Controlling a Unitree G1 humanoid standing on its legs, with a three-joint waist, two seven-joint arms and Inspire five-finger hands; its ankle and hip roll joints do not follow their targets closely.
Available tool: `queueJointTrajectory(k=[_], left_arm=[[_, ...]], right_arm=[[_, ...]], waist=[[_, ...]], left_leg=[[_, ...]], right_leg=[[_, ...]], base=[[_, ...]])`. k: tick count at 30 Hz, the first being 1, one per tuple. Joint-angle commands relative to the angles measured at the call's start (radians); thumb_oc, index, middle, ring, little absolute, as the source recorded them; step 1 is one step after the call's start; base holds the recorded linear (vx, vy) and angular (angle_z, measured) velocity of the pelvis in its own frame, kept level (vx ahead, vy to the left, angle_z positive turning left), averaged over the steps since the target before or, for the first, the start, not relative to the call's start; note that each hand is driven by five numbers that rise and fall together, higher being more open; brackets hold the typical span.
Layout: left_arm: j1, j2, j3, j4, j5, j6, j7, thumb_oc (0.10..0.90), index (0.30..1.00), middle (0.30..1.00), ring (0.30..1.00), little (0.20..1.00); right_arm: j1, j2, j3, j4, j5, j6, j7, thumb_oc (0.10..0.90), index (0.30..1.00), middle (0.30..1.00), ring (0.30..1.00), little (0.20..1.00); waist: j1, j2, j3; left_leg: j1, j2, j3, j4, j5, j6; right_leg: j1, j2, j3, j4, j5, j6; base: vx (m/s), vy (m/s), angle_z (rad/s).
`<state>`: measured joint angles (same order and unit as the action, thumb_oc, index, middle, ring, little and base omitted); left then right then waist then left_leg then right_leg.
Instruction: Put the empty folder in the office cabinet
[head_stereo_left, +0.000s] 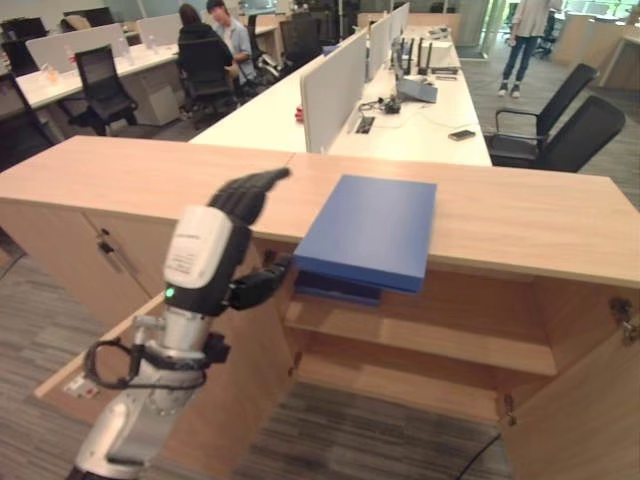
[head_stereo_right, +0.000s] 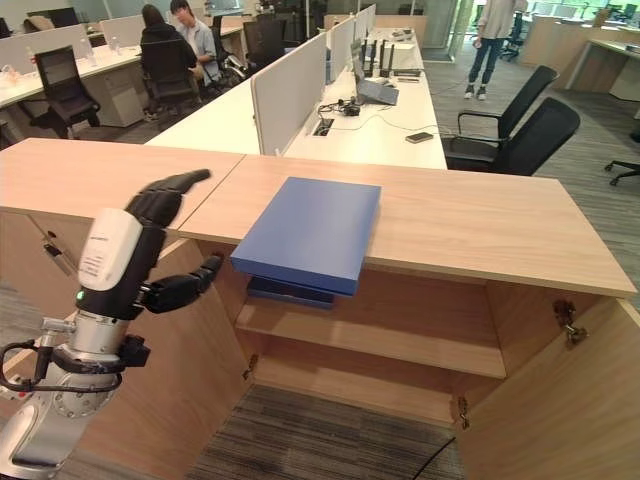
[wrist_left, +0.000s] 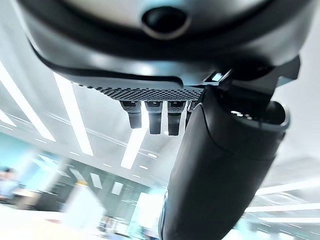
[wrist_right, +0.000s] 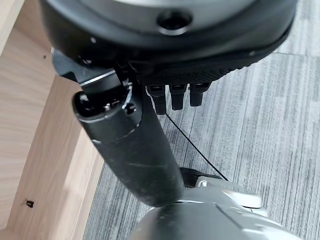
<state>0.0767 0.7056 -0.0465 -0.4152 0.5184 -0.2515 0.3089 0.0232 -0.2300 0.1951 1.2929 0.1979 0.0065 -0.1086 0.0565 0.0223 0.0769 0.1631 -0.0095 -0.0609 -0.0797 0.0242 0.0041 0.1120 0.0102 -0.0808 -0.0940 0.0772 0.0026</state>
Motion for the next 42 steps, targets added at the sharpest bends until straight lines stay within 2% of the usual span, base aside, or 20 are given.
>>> queueJointTrajectory(k=[1,10,17,30,42], left_arm=[[-0.044,0.052,0.048,-0.082,-0.044,-0.025,0.019,0.800,0.900,0.900,0.900,0.900],[-0.021,0.045,0.037,-0.132,-0.163,-0.033,-0.038,0.800,0.900,0.900,0.900,0.900],[-0.043,0.045,0.019,-0.114,-0.164,-0.021,-0.045,0.800,0.900,0.900,0.900,0.900],[-0.276,0.011,-0.250,0.103,0.022,0.001,-0.062,0.800,0.900,0.900,0.900,0.900],[-0.441,-0.016,-0.361,0.296,0.260,0.067,0.046,0.800,0.900,0.900,0.900,0.900]], right_arm=[[-0.065,0.012,0.040,0.019,-0.014,-0.028,0.003,0.800,0.900,0.900,0.900,0.900],[-0.057,0.004,0.039,0.025,-0.025,-0.024,0.007,0.800,0.900,0.900,0.900,0.900],[-0.055,0.004,0.046,0.024,-0.032,-0.021,0.007,0.800,0.900,0.900,0.900,0.900],[-0.067,-0.002,0.061,0.028,-0.036,-0.019,-0.015,0.800,0.900,0.900,0.900,0.900],[-0.075,-0.004,0.073,0.032,-0.047,-0.019,-0.032,0.800,0.900,0.900,0.900,0.900]], waist=[[0.000,-0.038,-0.056],[-0.003,-0.043,-0.058],[-0.006,-0.044,-0.060],[-0.041,-0.044,-0.070],[-0.052,-0.043,-0.076]], left_leg=[[-0.059,-0.032,-0.023,-0.008,-0.034,-0.014],[-0.055,-0.029,-0.021,-0.008,-0.036,-0.015],[-0.047,-0.026,-0.020,-0.008,-0.048,-0.016],[-0.040,-0.023,-0.002,-0.008,-0.052,-0.014],[-0.038,-0.024,0.008,-0.008,-0.055,-0.013]], right_leg=[[0.050,-0.027,-0.006,0.012,-0.072,0.061],[0.053,-0.025,-0.003,0.009,-0.074,0.061],[0.062,-0.025,-0.001,0.007,-0.083,0.062],[0.056,-0.025,0.016,0.007,-0.078,0.063],[0.056,-0.024,0.021,0.007,-0.078,0.063]], base=[[0.01,0.013,-0.06],[0.00,0.001,-0.01],[0.01,-0.001,0.00],[0.00,0.004,-0.06],[0.00,0.001,0.00]])
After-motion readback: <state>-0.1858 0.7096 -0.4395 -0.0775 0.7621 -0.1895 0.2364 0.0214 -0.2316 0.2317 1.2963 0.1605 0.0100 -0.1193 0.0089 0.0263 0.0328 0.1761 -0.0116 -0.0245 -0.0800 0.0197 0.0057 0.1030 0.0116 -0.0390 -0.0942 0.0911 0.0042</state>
